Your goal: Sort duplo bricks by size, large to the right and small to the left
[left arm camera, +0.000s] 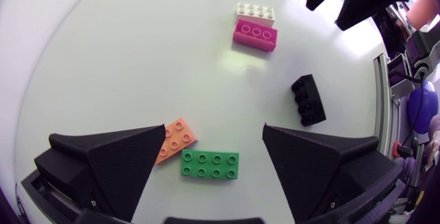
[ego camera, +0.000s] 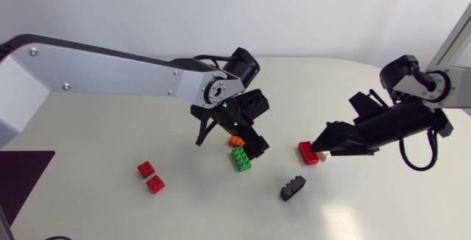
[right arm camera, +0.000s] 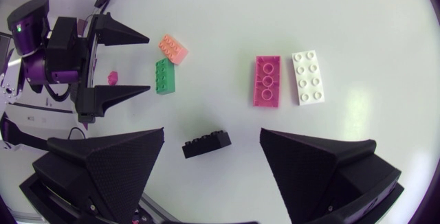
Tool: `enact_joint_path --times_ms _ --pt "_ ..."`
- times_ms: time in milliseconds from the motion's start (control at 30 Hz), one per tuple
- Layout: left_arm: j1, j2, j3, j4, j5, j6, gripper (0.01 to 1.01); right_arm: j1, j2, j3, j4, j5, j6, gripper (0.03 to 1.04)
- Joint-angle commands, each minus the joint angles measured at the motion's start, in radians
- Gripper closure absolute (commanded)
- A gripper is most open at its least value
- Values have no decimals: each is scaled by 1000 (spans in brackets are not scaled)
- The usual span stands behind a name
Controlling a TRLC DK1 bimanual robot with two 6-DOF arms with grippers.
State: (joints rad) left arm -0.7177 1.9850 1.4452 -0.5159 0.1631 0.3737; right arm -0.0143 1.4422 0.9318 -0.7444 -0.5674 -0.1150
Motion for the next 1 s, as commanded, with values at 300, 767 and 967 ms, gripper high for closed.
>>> enact_joint_path --times_ms 300,767,967 --pt "41 67 -49 -18 -83 14 56 102 -12 -42 83 98 61 61" --pt "75 87 -17 -81 -134 50 89 102 -60 -83 91 101 57 61" --pt "43 156 93 -176 -134 48 107 91 -78 -106 89 103 49 61"
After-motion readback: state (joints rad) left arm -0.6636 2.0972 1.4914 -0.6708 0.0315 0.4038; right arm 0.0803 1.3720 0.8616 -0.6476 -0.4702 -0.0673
